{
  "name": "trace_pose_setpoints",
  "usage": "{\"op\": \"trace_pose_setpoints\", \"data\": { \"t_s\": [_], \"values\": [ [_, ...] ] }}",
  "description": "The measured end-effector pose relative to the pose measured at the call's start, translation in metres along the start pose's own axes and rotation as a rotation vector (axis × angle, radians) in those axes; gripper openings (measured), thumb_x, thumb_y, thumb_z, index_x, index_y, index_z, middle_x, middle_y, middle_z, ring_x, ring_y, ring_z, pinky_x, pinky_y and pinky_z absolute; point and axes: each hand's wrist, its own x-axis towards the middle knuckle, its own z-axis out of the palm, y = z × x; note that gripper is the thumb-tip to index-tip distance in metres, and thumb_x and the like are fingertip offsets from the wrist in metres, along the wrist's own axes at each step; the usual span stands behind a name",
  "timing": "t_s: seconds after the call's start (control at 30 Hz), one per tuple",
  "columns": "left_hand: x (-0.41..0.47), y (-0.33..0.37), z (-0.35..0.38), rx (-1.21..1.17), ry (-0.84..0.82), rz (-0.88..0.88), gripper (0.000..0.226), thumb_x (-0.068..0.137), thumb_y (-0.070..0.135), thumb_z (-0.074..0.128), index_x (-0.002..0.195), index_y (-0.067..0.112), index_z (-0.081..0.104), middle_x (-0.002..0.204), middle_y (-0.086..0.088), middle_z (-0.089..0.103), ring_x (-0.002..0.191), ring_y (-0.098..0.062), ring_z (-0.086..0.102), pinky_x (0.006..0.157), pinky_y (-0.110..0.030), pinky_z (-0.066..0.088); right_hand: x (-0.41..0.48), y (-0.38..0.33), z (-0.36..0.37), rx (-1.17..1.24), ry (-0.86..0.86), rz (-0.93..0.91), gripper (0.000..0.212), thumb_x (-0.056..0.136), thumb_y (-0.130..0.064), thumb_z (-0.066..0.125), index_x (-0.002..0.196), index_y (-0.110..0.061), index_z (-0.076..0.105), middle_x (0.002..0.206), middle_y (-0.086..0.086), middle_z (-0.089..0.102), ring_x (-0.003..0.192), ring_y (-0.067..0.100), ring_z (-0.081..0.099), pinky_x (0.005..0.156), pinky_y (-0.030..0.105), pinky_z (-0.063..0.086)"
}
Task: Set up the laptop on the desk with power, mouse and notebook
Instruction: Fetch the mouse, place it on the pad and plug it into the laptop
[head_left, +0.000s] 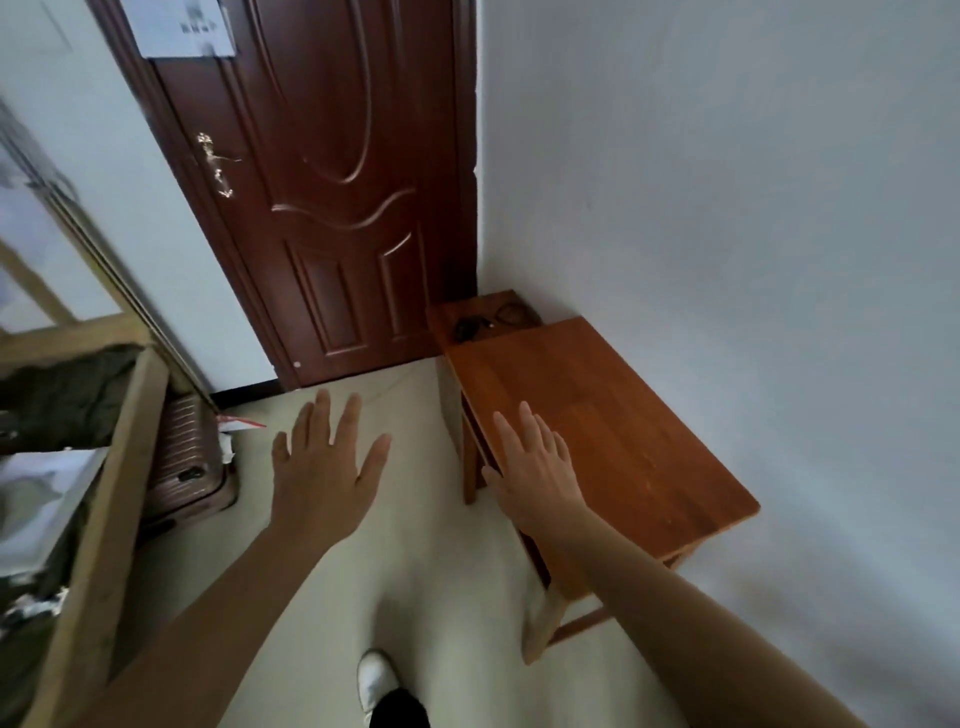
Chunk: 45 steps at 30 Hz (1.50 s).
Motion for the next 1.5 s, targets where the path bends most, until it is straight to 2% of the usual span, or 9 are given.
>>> {"op": "trace_pose_setpoints", "data": {
  "t_s": [0.13,0.3,0.5,0.67,0.83,1.13,1.23,1.33,1.5],
  "values": [
    [0.082,-0.053,0.033,-0.026,0.005,-0.03,0.072,0.094,0.06,0.026,0.151,0.017,0.037,0.158,-0.021,0.029,0.144,-0.04,0.03,0.11,-0.063,0.03,0.105,-0.02,0.027,-0.038,-0.017,-0.017,0.076,0.101,-0.051,0.041,0.156,-0.031,-0.006,0.167,0.009,-0.009,0.154,0.032,-0.003,0.116,0.045,-0.003],
    [0.205,-0.11,0.055,-0.058,-0.074,-0.019,0.069,0.099,0.06,0.023,0.153,0.018,0.032,0.161,-0.02,0.023,0.147,-0.038,0.022,0.113,-0.062,0.027,0.221,-0.046,0.037,0.013,-0.035,0.138,0.075,0.099,-0.049,0.043,0.158,-0.027,0.003,0.168,0.011,-0.003,0.154,0.034,0.003,0.122,0.05,0.012],
    [0.347,-0.139,0.067,-0.054,-0.106,0.129,0.074,0.094,0.064,0.019,0.152,0.02,0.033,0.158,-0.02,0.03,0.144,-0.039,0.029,0.11,-0.06,0.028,0.314,-0.049,0.033,0.055,0.003,0.25,0.075,0.098,-0.056,0.042,0.158,-0.031,0.003,0.168,0.008,-0.002,0.154,0.032,0.004,0.121,0.05,0.013],
    [0.441,-0.135,0.112,-0.067,-0.163,0.208,0.073,0.095,0.067,0.019,0.154,0.024,0.025,0.161,-0.016,0.024,0.147,-0.033,0.022,0.112,-0.057,0.026,0.384,-0.016,0.049,0.077,0.005,0.376,0.076,0.098,-0.055,0.045,0.156,-0.036,0.0,0.168,0.006,-0.004,0.154,0.031,0.004,0.12,0.05,0.015],
    [0.547,-0.114,0.166,-0.049,-0.236,0.277,0.071,0.097,0.065,0.023,0.156,0.025,0.018,0.164,-0.014,0.016,0.149,-0.032,0.015,0.114,-0.058,0.021,0.478,0.029,0.063,0.096,0.042,0.478,0.077,0.098,-0.054,0.046,0.158,-0.031,0.003,0.168,0.009,-0.001,0.153,0.033,0.008,0.12,0.05,0.019],
    [0.741,-0.07,0.217,0.005,-0.396,0.38,0.071,0.098,0.062,0.022,0.157,0.024,0.012,0.165,-0.012,0.008,0.151,-0.03,0.01,0.116,-0.054,0.02,0.617,0.086,0.058,0.203,-0.045,0.678,0.077,0.099,-0.047,0.048,0.16,-0.026,0.006,0.168,0.011,0.003,0.153,0.032,0.01,0.119,0.05,0.025],
    [0.772,-0.056,0.239,-0.016,-0.475,0.405,0.07,0.1,0.06,0.025,0.158,0.023,0.01,0.166,-0.011,0.005,0.151,-0.03,0.009,0.118,-0.053,0.02,0.634,0.093,0.067,0.234,-0.078,0.751,0.077,0.099,-0.046,0.049,0.16,-0.028,0.006,0.167,0.011,0.005,0.152,0.033,0.013,0.117,0.05,0.029],
    [0.814,-0.037,0.272,0.012,-0.549,0.506,0.07,0.1,0.059,0.025,0.158,0.022,0.01,0.166,-0.013,0.005,0.151,-0.03,0.01,0.118,-0.053,0.021,0.66,0.104,0.08,0.24,-0.109,0.823,0.079,0.098,-0.043,0.052,0.159,-0.029,0.005,0.167,0.012,0.008,0.151,0.034,0.016,0.115,0.049,0.031],
    [0.869,-0.018,0.337,0.096,-0.723,0.694,0.07,0.1,0.059,0.025,0.158,0.023,0.009,0.166,-0.011,0.004,0.151,-0.029,0.009,0.119,-0.051,0.021,0.686,0.101,0.113,0.34,-0.084,1.084,0.078,0.096,-0.04,0.053,0.159,-0.029,0.008,0.165,0.011,0.015,0.148,0.034,0.024,0.111,0.049,0.035]
  ]
}}
